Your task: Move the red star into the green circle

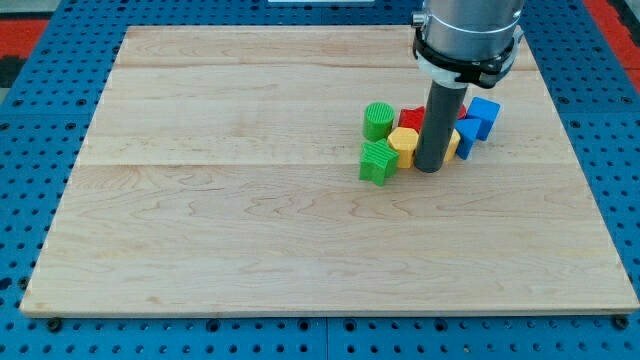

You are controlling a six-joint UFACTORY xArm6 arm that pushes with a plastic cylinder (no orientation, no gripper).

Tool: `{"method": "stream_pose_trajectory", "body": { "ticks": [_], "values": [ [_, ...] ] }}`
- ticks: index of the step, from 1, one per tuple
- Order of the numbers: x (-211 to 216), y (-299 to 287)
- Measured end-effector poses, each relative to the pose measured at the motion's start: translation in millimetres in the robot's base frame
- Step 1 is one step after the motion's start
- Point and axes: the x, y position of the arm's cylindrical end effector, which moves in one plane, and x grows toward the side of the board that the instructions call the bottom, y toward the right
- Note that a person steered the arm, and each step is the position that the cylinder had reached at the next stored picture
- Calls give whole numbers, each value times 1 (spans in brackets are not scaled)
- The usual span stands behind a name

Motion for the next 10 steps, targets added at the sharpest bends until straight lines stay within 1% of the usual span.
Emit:
{"method": "stream_pose_trajectory", "body": {
  "ticks": [1, 2, 3, 8, 9, 10],
  "values": [
    [5, 2],
    [14, 40],
    [12, 93],
    [11, 101],
    [-2, 91],
    [-29, 72]
  ]
}}
